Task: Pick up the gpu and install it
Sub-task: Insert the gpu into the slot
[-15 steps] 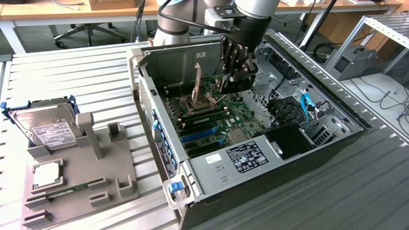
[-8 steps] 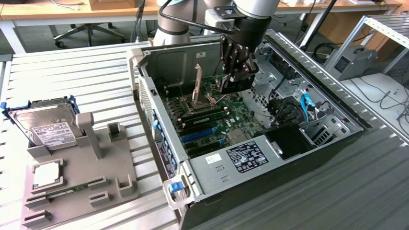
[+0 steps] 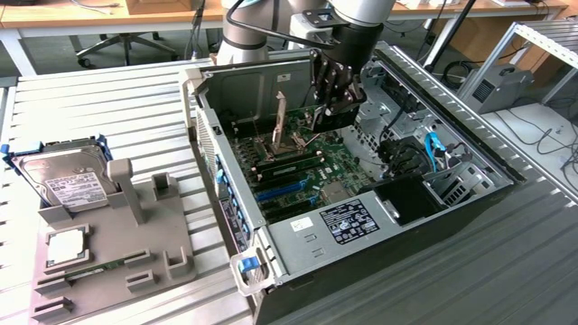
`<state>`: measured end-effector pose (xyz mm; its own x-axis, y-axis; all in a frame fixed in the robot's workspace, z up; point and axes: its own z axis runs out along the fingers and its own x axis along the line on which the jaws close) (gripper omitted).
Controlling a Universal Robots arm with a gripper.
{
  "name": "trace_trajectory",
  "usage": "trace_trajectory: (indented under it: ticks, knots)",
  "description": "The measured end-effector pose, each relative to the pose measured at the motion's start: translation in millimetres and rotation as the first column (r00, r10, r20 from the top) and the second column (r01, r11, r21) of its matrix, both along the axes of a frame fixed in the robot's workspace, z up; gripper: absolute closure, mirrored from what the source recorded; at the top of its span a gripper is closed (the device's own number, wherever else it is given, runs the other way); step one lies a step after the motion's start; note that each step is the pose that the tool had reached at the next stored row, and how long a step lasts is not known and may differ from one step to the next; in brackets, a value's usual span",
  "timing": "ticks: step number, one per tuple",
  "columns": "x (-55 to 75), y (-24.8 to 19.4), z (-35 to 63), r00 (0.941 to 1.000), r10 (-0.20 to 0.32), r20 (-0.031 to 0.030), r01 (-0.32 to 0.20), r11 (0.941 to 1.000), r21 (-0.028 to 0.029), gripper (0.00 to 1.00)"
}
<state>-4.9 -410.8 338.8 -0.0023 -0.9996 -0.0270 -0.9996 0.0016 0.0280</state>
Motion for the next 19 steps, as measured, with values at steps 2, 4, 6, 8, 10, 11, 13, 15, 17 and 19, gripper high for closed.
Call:
trace_trajectory:
  ticks: [2, 4, 6, 8, 10, 11, 13, 15, 17, 19]
  knots:
    - [0.0, 0.0, 0.0, 1.0000, 0.009, 0.0000, -0.009, 1.0000, 0.0001, 0.71]
    - [0.0, 0.0, 0.0, 0.9998, 0.018, 0.0000, -0.018, 0.9998, 0.0000, 0.71]
    - [0.0, 0.0, 0.0, 0.9997, 0.026, 0.0000, -0.026, 0.9997, 0.0000, 0.71]
    - [0.0, 0.0, 0.0, 0.9994, 0.034, 0.0000, -0.034, 0.9994, 0.0000, 0.71]
    - [0.0, 0.0, 0.0, 0.9991, 0.042, 0.0000, -0.042, 0.9991, 0.0001, 0.71]
    - [0.0, 0.0, 0.0, 0.9990, 0.046, 0.0000, -0.046, 0.9990, 0.0001, 0.71]
    - [0.0, 0.0, 0.0, 0.9985, 0.055, 0.0000, -0.055, 0.9985, 0.0001, 0.71]
    - [0.0, 0.0, 0.0, 0.9974, 0.072, 0.0001, -0.072, 0.9974, 0.0000, 0.71]
    - [0.0, 0.0, 0.0, 0.9966, 0.083, 0.0000, -0.083, 0.9966, 0.0000, 0.71]
    - [0.0, 0.0, 0.0, 0.9957, 0.092, 0.0000, -0.092, 0.9957, 0.0000, 0.71]
